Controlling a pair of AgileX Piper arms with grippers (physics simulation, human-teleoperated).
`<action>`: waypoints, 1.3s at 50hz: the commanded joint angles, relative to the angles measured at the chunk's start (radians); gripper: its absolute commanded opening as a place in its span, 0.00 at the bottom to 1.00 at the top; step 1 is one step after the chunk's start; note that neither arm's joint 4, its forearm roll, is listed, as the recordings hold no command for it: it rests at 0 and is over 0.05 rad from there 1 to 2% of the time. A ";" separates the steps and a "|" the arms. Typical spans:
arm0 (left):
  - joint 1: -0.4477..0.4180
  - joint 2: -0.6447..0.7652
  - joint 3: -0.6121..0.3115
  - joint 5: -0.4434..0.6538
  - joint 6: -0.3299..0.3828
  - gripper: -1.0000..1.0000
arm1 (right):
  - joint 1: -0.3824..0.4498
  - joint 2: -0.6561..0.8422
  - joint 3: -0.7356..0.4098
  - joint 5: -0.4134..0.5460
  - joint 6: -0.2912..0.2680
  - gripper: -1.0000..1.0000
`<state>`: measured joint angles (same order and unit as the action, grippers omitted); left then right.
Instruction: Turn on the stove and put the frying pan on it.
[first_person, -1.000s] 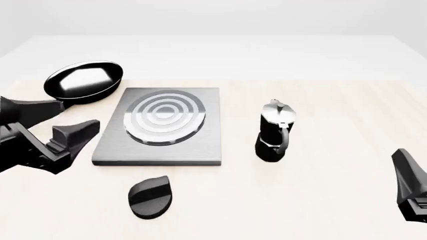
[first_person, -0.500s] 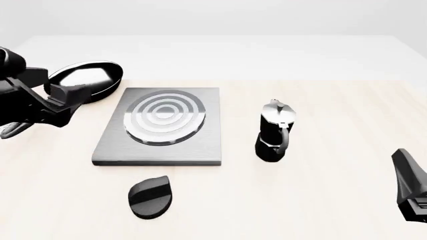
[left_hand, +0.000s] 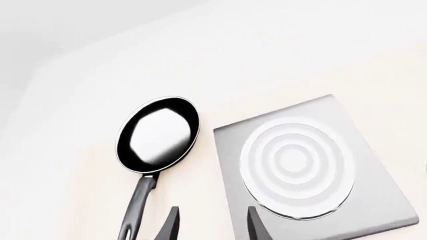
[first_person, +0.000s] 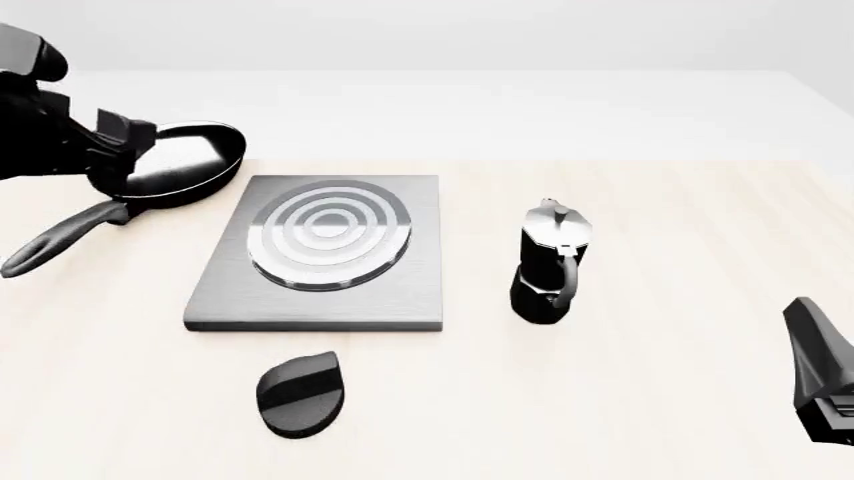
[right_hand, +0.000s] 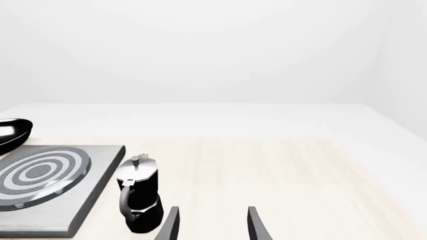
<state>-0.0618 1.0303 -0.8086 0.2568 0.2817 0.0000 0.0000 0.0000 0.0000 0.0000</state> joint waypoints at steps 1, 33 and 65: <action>0.071 0.071 -0.063 0.002 0.020 1.00 | 0.000 0.000 0.000 0.000 0.000 1.00; 0.205 0.333 -0.236 0.010 0.050 1.00 | 0.000 0.000 0.000 0.000 0.000 1.00; 0.345 0.521 -0.357 -0.027 0.181 1.00 | 0.000 0.000 0.000 0.000 0.000 1.00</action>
<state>0.2526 1.5059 -1.1392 0.2444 0.4285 0.0000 0.0000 0.0000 0.0000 0.0000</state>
